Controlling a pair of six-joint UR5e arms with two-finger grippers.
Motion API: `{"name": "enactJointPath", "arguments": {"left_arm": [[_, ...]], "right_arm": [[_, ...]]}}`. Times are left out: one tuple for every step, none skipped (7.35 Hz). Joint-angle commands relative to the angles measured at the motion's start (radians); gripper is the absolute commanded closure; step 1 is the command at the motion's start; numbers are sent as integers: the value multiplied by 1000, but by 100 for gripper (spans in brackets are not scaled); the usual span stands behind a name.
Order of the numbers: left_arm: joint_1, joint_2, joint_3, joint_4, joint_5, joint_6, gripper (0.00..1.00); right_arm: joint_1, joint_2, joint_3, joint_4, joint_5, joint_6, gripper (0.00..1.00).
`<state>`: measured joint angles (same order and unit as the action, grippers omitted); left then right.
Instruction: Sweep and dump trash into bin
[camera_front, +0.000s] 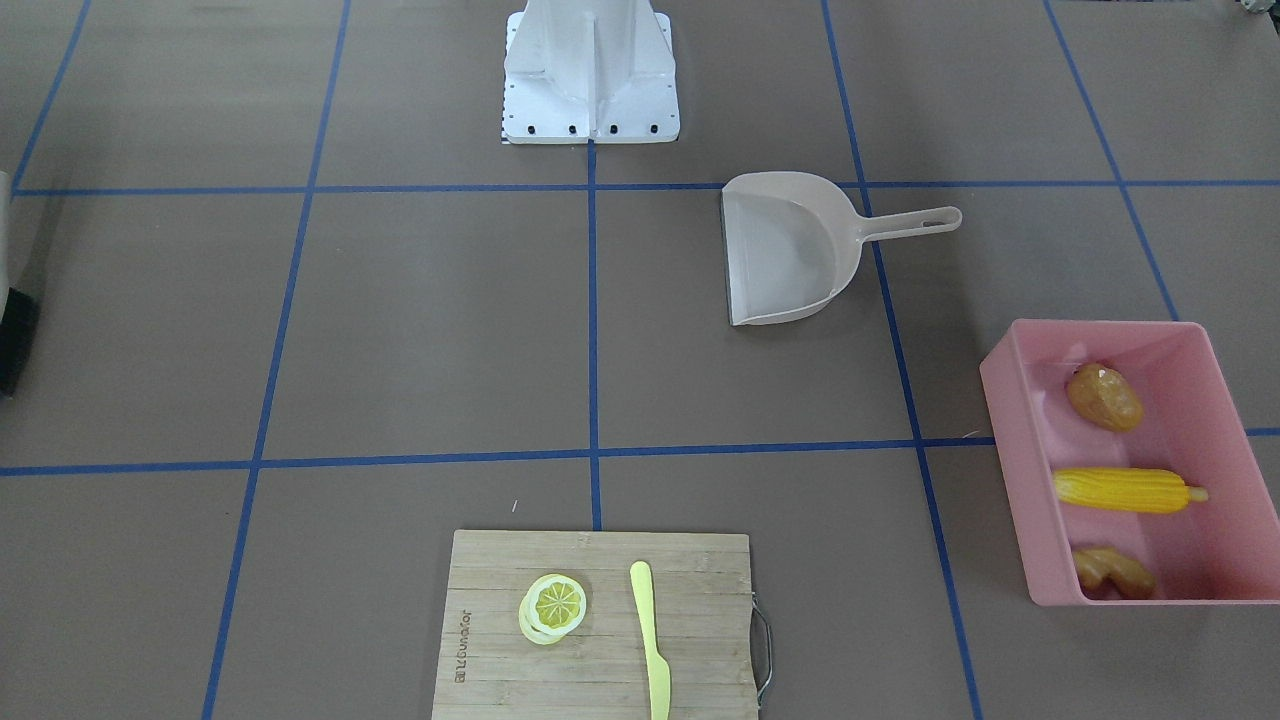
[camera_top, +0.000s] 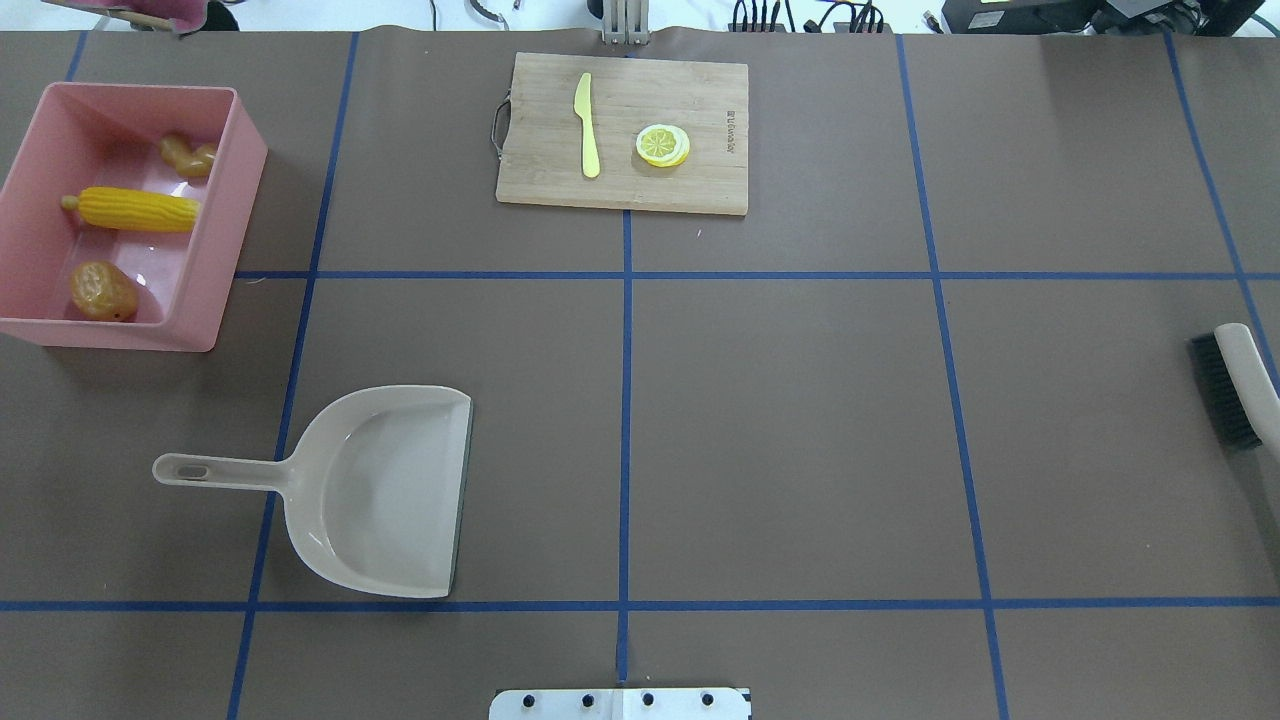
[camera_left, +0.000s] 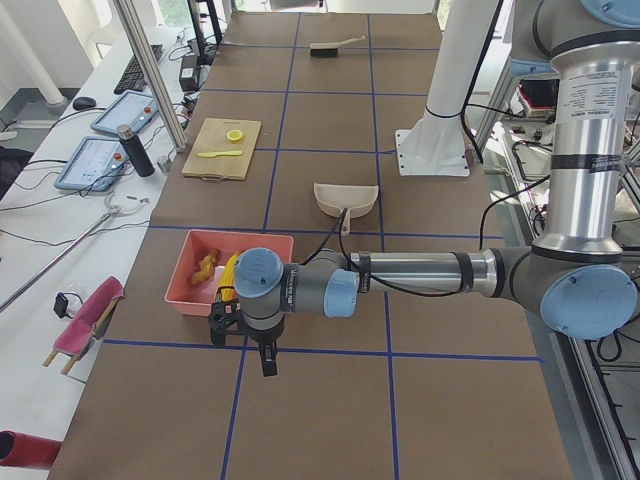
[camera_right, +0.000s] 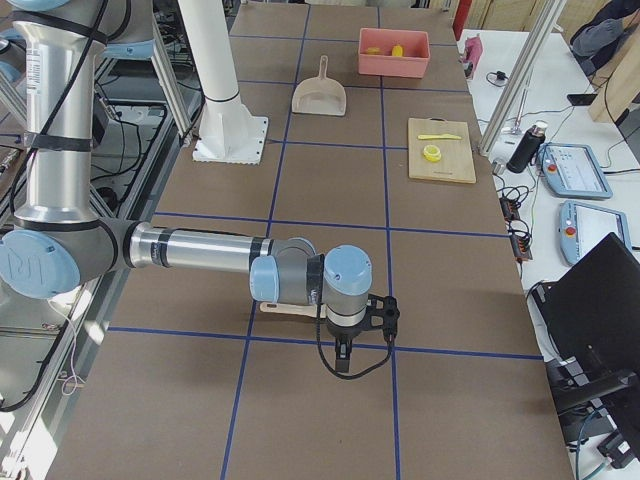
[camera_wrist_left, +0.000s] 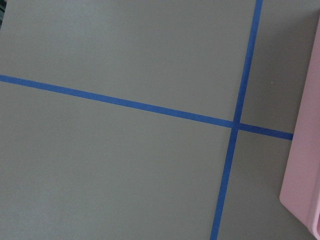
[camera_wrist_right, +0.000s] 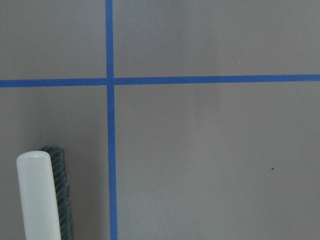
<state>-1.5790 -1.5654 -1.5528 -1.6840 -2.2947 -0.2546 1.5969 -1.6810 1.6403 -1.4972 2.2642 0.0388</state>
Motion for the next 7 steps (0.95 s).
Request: {"name": "enactJointPath", "arguments": {"left_arm": [[4,-2,-6,-5,-6,0,2],[10,-2,-6,-8,-6,0,2],[11,-2,-6,-8,-6,0,2],[14,-2,-6,-8,-6,0,2],[16,-2,-7,-8,-6,0,2],[16,-2,-10,-8,-6,0,2],[14,-2,-12,-8,-6,0,2]], "right_arm": [[0,0,0,0,0,1,0],[0,0,0,0,0,1,0],[0,0,-2,0,0,1,0],[0,1,1,0,0,-5,0],[0,1,4,0,3,-11,0],[0,4,6,2,6,-13,0],[0,4,13,0,8,-13,0]]}}
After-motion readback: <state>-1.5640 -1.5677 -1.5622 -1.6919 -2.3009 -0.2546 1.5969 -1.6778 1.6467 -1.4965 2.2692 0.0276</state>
